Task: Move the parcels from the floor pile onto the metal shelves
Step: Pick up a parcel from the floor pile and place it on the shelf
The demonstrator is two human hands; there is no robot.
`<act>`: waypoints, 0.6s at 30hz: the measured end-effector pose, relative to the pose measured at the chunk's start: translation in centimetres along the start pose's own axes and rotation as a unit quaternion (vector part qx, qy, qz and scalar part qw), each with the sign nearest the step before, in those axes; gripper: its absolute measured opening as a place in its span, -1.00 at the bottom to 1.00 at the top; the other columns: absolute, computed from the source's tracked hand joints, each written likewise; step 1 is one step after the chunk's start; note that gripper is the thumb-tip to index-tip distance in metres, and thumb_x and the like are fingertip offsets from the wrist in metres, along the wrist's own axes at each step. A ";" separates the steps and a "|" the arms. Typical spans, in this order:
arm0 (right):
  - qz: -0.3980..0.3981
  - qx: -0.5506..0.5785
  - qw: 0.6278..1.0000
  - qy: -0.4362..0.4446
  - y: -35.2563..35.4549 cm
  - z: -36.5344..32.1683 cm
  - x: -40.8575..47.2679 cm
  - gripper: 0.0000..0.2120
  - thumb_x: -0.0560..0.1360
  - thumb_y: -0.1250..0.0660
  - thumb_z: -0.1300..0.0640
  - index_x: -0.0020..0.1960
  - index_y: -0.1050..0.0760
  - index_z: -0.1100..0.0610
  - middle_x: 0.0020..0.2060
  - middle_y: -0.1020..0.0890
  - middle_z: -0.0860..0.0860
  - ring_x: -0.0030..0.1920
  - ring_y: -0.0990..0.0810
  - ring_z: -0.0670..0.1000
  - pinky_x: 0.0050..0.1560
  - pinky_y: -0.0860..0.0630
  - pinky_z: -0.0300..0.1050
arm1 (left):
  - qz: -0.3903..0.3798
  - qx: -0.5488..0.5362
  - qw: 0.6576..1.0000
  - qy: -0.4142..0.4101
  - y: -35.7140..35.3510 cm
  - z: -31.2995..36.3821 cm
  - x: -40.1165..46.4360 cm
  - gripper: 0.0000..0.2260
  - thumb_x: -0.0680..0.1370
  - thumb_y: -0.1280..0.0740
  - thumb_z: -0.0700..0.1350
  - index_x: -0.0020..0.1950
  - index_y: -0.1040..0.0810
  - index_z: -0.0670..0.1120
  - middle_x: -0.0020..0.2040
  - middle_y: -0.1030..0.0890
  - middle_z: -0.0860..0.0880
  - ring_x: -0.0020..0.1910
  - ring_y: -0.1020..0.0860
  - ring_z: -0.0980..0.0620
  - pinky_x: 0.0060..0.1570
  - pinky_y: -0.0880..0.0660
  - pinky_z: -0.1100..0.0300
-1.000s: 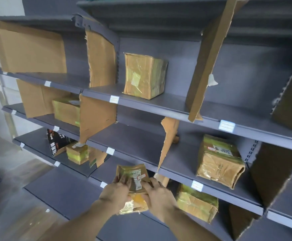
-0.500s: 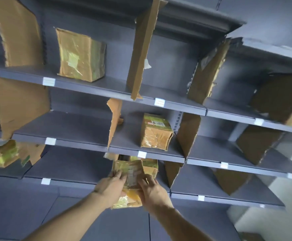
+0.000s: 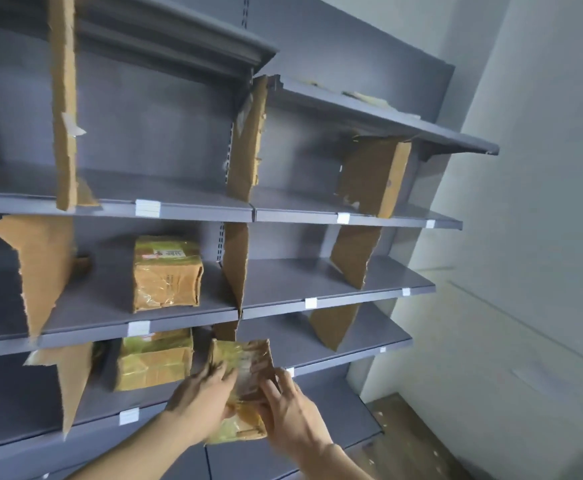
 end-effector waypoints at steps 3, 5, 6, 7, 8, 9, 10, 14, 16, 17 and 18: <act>0.011 0.011 1.000 -0.023 0.8 4.9 -0.9 -0.64 0.60 -0.11 -0.07 0.36 -0.29 -0.03 0.53 -0.10 -0.02 0.24 -0.49 0.16 0.00 -0.59 0.07 | -0.007 0.009 1.000 -0.017 0.3 4.5 2.6 -0.37 0.64 -0.17 -0.22 0.63 0.09 -0.04 0.62 0.11 -0.08 0.59 0.02 -0.17 0.45 -0.29 0.00; 0.018 0.018 0.999 -0.029 1.2 8.3 -1.5 -0.66 0.60 -0.12 -0.06 0.34 -0.31 -0.03 0.54 -0.07 -0.07 0.19 -0.53 0.18 -0.02 -0.59 0.09 | -0.008 0.005 1.000 -0.019 0.1 7.4 4.4 -0.38 0.65 -0.19 -0.14 0.63 0.08 -0.03 0.62 0.10 -0.06 0.59 0.03 -0.16 0.46 -0.26 -0.01; 0.020 0.021 0.999 -0.028 1.4 9.8 -1.7 -0.67 0.60 -0.11 -0.06 0.34 -0.31 -0.03 0.54 -0.09 -0.10 0.17 -0.54 0.17 -0.02 -0.59 0.09 | -0.006 0.001 1.000 -0.017 0.0 8.7 5.3 -0.38 0.65 -0.20 -0.10 0.62 0.07 -0.02 0.63 0.09 -0.05 0.59 0.03 -0.15 0.46 -0.24 -0.02; 0.022 0.022 0.999 -0.028 1.6 11.4 -1.9 -0.66 0.60 -0.11 -0.06 0.35 -0.30 -0.04 0.53 -0.09 -0.13 0.18 -0.54 0.15 -0.01 -0.59 0.08 | -0.007 0.002 1.000 -0.016 -0.1 10.0 6.2 -0.37 0.65 -0.21 -0.05 0.62 0.06 -0.02 0.63 0.07 -0.05 0.59 0.02 -0.14 0.46 -0.24 -0.02; 0.022 0.022 0.999 -0.028 1.6 12.9 -2.0 -0.65 0.61 -0.11 -0.06 0.37 -0.30 -0.04 0.54 -0.08 -0.15 0.20 -0.53 0.13 0.02 -0.59 0.06 | -0.009 0.007 1.000 -0.019 -0.2 11.3 7.0 -0.37 0.65 -0.21 -0.01 0.62 0.06 -0.01 0.63 0.06 -0.04 0.59 0.01 -0.14 0.46 -0.24 -0.03; 0.020 0.028 0.999 -0.029 1.6 14.4 -2.2 -0.63 0.61 -0.11 -0.05 0.39 -0.29 -0.02 0.55 -0.07 -0.15 0.25 -0.50 0.11 0.07 -0.58 0.03 | -0.013 0.013 1.000 -0.018 -0.4 12.6 7.9 -0.36 0.64 -0.22 0.03 0.62 0.05 -0.01 0.63 0.04 -0.03 0.59 0.00 -0.14 0.46 -0.24 -0.04; 0.019 0.031 0.999 -0.029 1.7 15.9 -2.2 -0.61 0.62 -0.11 -0.04 0.42 -0.28 0.00 0.56 -0.07 -0.15 0.31 -0.46 0.09 0.13 -0.56 0.01 | -0.018 0.020 1.000 -0.017 -0.6 13.8 8.8 -0.36 0.64 -0.22 0.05 0.62 0.04 -0.01 0.63 0.03 -0.03 0.59 -0.01 -0.14 0.46 -0.24 -0.04; 0.012 0.039 0.999 -0.024 2.2 21.1 -2.9 -0.58 0.64 -0.10 -0.01 0.48 -0.23 0.01 0.54 -0.11 -0.16 0.38 -0.39 0.03 0.20 -0.53 -0.03 | -0.026 0.028 0.999 -0.011 -1.3 18.0 12.1 -0.36 0.64 -0.23 0.06 0.61 0.00 -0.03 0.62 -0.01 -0.03 0.58 -0.02 -0.16 0.48 -0.21 -0.04; 0.002 0.043 0.999 -0.032 2.5 23.5 -3.5 -0.56 0.64 -0.10 0.00 0.51 -0.20 0.01 0.55 -0.10 -0.16 0.41 -0.36 0.02 0.19 -0.53 -0.03 | -0.026 0.033 0.999 -0.023 -1.8 20.2 13.5 -0.36 0.63 -0.23 0.06 0.61 0.01 -0.04 0.62 -0.01 -0.03 0.58 -0.03 -0.16 0.48 -0.21 -0.04; 0.008 0.041 0.999 -0.028 3.2 24.4 -3.6 -0.54 0.64 -0.10 0.01 0.52 -0.18 0.02 0.55 -0.08 -0.16 0.43 -0.32 0.00 0.22 -0.51 -0.03 | -0.026 0.042 0.998 -0.027 -2.1 21.1 14.3 -0.35 0.63 -0.23 0.06 0.62 0.01 -0.05 0.62 -0.01 -0.03 0.58 -0.03 -0.16 0.48 -0.21 -0.04; 0.010 0.040 0.999 -0.025 3.9 25.3 -3.8 -0.53 0.65 -0.10 0.01 0.54 -0.16 0.02 0.56 -0.07 -0.14 0.45 -0.29 0.00 0.26 -0.48 -0.04 | -0.024 0.041 0.998 -0.031 -2.4 22.0 15.3 -0.35 0.63 -0.24 0.06 0.62 0.01 -0.05 0.62 -0.01 -0.03 0.58 -0.03 -0.16 0.48 -0.22 -0.04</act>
Point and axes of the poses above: each hand's wrist, its own x-axis towards the middle knuckle, its own y-axis out of the back of the hand, z = x × y, the point moved 10 cm from there along x, towards the middle knuckle
